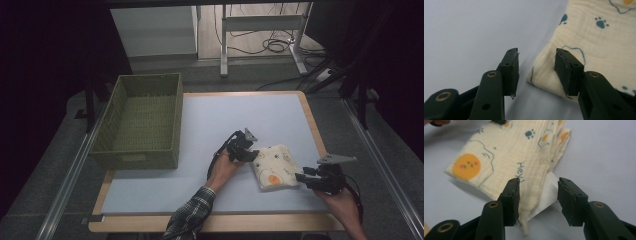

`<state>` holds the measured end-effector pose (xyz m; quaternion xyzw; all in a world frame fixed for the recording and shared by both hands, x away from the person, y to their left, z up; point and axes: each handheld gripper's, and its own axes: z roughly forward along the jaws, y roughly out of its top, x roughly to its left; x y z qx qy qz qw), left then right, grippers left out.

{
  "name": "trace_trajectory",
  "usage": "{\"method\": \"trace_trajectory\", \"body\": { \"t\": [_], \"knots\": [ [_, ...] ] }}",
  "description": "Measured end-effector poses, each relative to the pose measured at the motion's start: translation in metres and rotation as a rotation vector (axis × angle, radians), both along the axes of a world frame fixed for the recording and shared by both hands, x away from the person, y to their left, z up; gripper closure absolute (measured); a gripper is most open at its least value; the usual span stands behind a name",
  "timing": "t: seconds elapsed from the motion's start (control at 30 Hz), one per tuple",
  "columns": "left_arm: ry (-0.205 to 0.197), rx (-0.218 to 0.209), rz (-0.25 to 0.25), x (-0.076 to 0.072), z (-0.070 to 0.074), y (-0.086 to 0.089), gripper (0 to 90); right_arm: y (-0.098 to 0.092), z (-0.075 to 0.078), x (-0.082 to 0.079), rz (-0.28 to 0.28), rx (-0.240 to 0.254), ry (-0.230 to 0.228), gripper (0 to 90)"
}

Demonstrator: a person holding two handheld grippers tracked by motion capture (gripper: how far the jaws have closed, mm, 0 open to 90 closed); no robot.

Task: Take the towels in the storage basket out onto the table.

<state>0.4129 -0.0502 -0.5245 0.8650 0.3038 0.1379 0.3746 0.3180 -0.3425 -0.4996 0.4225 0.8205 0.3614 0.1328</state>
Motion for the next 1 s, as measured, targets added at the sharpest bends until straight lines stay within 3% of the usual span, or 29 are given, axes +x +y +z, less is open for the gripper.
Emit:
{"method": "trace_trajectory", "body": {
  "t": [0.13,0.27,0.3,0.43,0.47,0.53,0.63,0.73,0.8,0.87,0.9,1.0],
  "knots": [
    [0.004,-0.005,0.011,0.000,0.003,0.007,52.3,0.003,-0.009,0.004,-0.002,-0.012,0.035,45.4],
    [0.050,-0.030,0.007,0.001,0.001,0.013,49.5,0.008,-0.014,0.003,0.012,-0.022,0.042,41.9],
    [0.055,-0.017,0.006,0.001,-0.001,0.014,48.6,0.010,-0.014,0.002,0.012,-0.034,0.037,41.9],
    [0.098,-0.044,0.006,0.005,-0.006,0.017,46.9,0.018,-0.015,-0.003,0.023,-0.076,0.023,42.8],
    [0.106,-0.058,0.010,0.005,-0.006,0.017,46.9,0.020,-0.014,-0.003,0.025,-0.086,0.025,46.1],
    [0.113,-0.044,0.004,0.006,-0.005,0.016,47.1,0.022,-0.014,-0.003,0.034,-0.079,0.036,51.7],
    [0.138,-0.027,-0.006,0.007,-0.002,0.013,51.3,0.023,-0.013,-0.002,0.046,-0.067,0.057,63.7],
    [0.160,-0.012,-0.011,0.007,0.000,0.011,54.9,0.023,-0.013,-0.001,0.065,-0.025,0.099,76.1],
    [0.184,-0.016,-0.016,0.007,0.002,0.010,59.3,0.023,-0.012,0.000,0.066,-0.016,0.113,78.7],
    [0.215,-0.032,-0.053,0.008,0.002,0.010,75.7,0.022,-0.012,0.000,0.061,-0.003,0.122,79.7],
    [0.218,-0.041,-0.057,0.007,0.002,0.010,82.0,0.021,-0.012,0.001,0.059,0.006,0.130,80.0],
    [0.195,-0.040,-0.048,0.004,0.003,0.009,85.0,0.018,-0.010,0.002,0.060,0.048,0.133,80.1]
  ]
}}
